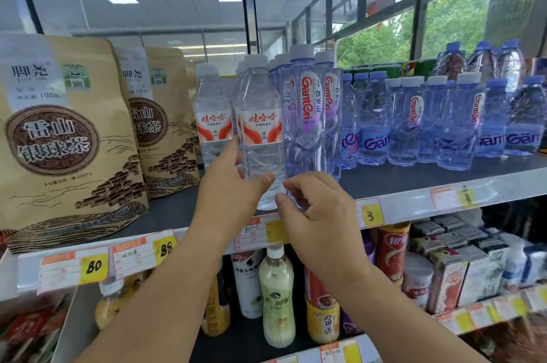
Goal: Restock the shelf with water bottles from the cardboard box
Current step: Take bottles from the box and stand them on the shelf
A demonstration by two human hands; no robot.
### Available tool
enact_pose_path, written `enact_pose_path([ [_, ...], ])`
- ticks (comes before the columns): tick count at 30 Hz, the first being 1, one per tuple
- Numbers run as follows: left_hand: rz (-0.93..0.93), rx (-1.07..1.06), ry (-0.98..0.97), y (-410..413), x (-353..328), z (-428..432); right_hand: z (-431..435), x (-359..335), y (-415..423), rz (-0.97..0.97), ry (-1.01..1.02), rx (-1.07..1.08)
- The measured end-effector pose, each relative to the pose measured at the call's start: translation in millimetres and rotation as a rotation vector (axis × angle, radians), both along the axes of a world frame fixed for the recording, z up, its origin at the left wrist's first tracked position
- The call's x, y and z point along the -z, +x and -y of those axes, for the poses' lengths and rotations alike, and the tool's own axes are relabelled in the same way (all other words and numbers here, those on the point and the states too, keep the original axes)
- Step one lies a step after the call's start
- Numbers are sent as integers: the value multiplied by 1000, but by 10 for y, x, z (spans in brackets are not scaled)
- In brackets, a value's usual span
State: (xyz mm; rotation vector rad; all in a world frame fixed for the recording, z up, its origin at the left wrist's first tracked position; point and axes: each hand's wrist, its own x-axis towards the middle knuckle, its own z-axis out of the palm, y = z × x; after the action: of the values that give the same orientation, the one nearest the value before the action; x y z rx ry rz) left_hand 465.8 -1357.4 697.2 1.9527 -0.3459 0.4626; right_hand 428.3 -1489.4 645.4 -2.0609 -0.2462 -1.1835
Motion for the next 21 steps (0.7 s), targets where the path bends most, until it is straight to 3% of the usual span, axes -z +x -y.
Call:
enact_pose_path([
  [10,-33,-79,29,-1063,357,334,403,302,-750,-31,36,-115],
  [16,-216,-119,66,-1682,1293,900,1016,1130,-1355,-258,-58,-151],
  [21,-422,-87,28,-1997,2198,1281,1384,1931,-1745,-516,-5,-170],
])
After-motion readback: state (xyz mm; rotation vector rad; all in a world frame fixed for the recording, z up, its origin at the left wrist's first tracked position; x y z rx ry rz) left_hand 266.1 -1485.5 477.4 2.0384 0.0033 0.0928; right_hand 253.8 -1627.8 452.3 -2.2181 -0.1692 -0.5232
